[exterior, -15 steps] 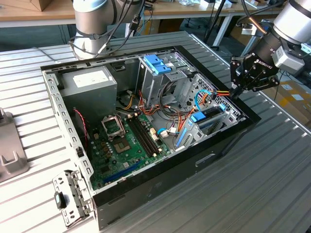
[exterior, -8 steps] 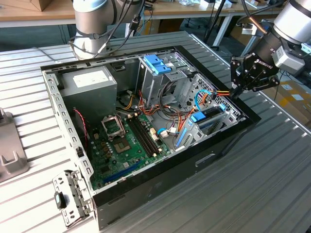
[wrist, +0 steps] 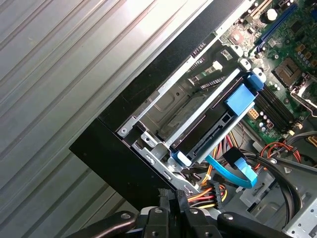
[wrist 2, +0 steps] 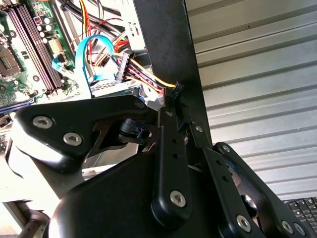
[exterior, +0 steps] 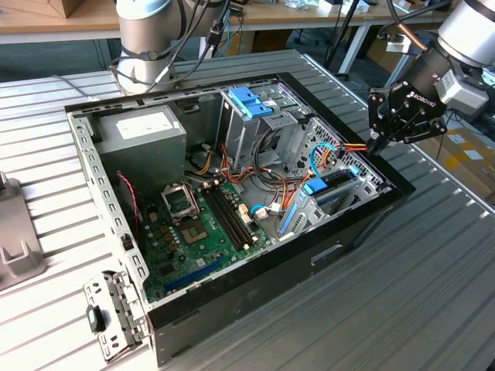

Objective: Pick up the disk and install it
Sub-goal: 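Insert the first disk wire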

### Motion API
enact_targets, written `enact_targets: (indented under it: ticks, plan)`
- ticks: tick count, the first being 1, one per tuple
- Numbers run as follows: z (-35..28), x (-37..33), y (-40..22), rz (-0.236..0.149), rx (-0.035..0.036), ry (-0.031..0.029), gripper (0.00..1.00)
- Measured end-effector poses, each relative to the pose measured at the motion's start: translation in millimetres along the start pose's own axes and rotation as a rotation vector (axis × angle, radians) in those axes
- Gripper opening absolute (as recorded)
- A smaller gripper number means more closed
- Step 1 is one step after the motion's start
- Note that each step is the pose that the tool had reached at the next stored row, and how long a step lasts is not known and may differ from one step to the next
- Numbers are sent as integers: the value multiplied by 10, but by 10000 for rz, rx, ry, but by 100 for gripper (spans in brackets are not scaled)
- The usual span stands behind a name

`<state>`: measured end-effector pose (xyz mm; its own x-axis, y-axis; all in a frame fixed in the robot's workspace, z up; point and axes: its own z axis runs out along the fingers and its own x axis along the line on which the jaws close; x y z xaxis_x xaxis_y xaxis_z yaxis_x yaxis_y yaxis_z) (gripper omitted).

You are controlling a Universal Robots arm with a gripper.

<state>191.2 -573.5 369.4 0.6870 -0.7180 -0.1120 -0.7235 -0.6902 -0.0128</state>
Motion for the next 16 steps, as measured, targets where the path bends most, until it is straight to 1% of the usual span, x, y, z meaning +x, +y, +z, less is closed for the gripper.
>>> enact_targets:
  ticks: [7,16]
  plan:
    - [1,-5,8,0,0,0,17]
    - [6,-52,57,0,1,-1,17]
